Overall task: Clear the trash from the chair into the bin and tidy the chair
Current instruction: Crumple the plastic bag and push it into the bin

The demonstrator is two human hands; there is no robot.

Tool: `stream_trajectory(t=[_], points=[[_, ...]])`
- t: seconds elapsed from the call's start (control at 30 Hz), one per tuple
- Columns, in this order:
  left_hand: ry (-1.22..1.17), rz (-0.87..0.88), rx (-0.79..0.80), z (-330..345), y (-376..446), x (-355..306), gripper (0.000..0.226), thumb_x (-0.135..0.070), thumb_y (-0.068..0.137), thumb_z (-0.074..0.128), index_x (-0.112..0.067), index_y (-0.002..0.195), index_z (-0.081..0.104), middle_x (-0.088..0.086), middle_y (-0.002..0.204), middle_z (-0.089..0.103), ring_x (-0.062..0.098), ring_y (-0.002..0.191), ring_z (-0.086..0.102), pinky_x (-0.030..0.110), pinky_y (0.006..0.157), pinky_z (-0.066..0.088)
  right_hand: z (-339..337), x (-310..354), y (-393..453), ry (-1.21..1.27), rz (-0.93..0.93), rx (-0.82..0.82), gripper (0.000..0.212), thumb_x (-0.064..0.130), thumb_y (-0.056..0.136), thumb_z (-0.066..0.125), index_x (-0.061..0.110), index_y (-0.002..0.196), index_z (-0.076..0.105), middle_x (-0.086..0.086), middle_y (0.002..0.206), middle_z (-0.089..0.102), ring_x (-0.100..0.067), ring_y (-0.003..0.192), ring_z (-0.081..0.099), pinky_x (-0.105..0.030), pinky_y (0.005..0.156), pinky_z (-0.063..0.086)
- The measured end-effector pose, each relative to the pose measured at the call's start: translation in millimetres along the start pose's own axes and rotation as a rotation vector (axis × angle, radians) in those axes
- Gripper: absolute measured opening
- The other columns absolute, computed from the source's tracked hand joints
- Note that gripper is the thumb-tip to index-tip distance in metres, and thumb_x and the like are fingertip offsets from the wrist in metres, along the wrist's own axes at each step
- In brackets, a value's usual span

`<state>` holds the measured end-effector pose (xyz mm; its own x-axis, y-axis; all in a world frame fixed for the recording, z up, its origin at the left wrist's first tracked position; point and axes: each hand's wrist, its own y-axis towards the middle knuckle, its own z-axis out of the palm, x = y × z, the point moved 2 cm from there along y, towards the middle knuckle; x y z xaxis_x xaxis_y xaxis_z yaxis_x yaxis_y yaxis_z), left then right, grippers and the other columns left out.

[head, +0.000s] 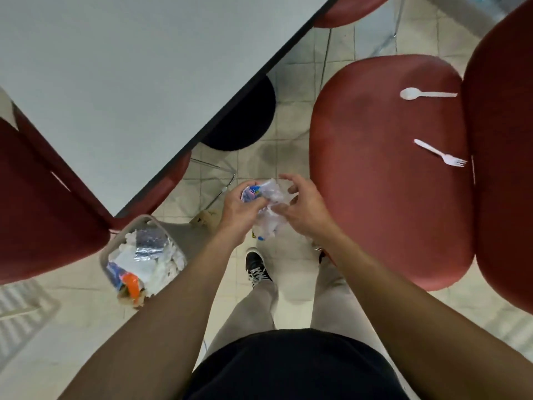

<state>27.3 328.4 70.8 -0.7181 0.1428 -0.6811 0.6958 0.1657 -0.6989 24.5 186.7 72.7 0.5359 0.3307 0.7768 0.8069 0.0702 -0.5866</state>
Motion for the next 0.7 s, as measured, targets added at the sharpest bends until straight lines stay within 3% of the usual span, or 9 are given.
stream_trajectory(t=[0.07,0.13,0.23,0.33,0.4,0.5,0.6,0.7], points=[[-0.055,-0.008,-0.031,-32,-5,13,0.033,0.001,0.077,0.07,-0.028,0.093,0.066,0.001,0.094,0.069,0.014,0.083,0.063,0.015,0.057,0.051,23,14,-7,-0.023,-0.038,0.096,0.066,0.017,0.082,0.075,0.029,0.139,0.044,0.005,0.119,0.042,-0.009,0.106,0.047,-0.018,0.081,0.046],[-0.132,-0.03,-0.056,-64,-12,26,0.034,0.002,0.077,0.07,-0.02,0.103,0.067,0.007,0.099,0.069,0.016,0.084,0.064,0.024,0.067,0.054,51,27,-14,0.005,-0.072,0.233,0.065,0.013,0.085,0.072,0.027,0.141,0.043,0.008,0.119,0.046,-0.011,0.111,0.048,-0.02,0.087,0.047],[-0.219,-0.052,-0.097,-114,-22,53,0.032,0.002,0.076,0.07,-0.015,0.102,0.067,0.009,0.094,0.069,0.019,0.081,0.063,0.034,0.071,0.055,102,43,-21,-0.034,-0.111,0.422,0.053,0.009,0.087,0.068,0.019,0.136,0.051,0.007,0.111,0.058,-0.014,0.103,0.06,-0.022,0.081,0.055],[-0.274,-0.065,-0.136,-158,-36,81,0.031,0.001,0.077,0.068,-0.013,0.105,0.065,0.01,0.092,0.068,0.023,0.084,0.063,0.033,0.071,0.053,151,56,-28,-0.114,-0.123,0.477,0.029,0.007,0.085,0.069,0.019,0.111,0.065,0.007,0.095,0.061,-0.011,0.087,0.063,-0.027,0.078,0.057],[-0.299,-0.049,-0.186,-184,-47,99,0.029,0.001,0.08,0.064,-0.018,0.103,0.065,0.006,0.092,0.069,0.021,0.086,0.064,0.033,0.072,0.054,184,61,-33,-0.126,-0.142,0.484,0.026,0.004,0.085,0.069,0.026,0.098,0.065,0.013,0.082,0.058,-0.002,0.074,0.06,-0.02,0.071,0.055],[-0.354,-0.091,-0.283,-217,-60,124,0.031,-0.013,0.081,0.071,-0.03,0.105,0.064,0.0,0.101,0.069,0.02,0.094,0.067,0.036,0.074,0.057,227,61,-33,-0.18,-0.212,0.429,0.023,0.003,0.085,0.065,0.022,0.096,0.071,0.016,0.079,0.063,0.007,0.066,0.059,-0.012,0.063,0.049],[-0.362,-0.122,-0.399,-244,-71,146,0.047,-0.032,0.076,0.077,-0.038,0.118,0.057,-0.002,0.12,0.058,0.015,0.108,0.059,0.038,0.087,0.054,261,54,-22,-0.304,-0.267,0.28,0.032,0.001,0.084,0.061,0.02,0.107,0.072,0.008,0.097,0.066,0.004,0.076,0.059,-0.012,0.073,0.047],[-0.337,-0.083,-0.471,-262,-81,160,0.044,-0.028,0.079,0.075,-0.033,0.119,0.058,0.003,0.119,0.057,0.014,0.107,0.058,0.036,0.094,0.05,285,52,-18,-0.537,-0.388,0.149,0.04,0.005,0.083,0.061,0.026,0.116,0.069,-0.003,0.112,0.057,-0.01,0.079,0.058,-0.009,0.081,0.042]])
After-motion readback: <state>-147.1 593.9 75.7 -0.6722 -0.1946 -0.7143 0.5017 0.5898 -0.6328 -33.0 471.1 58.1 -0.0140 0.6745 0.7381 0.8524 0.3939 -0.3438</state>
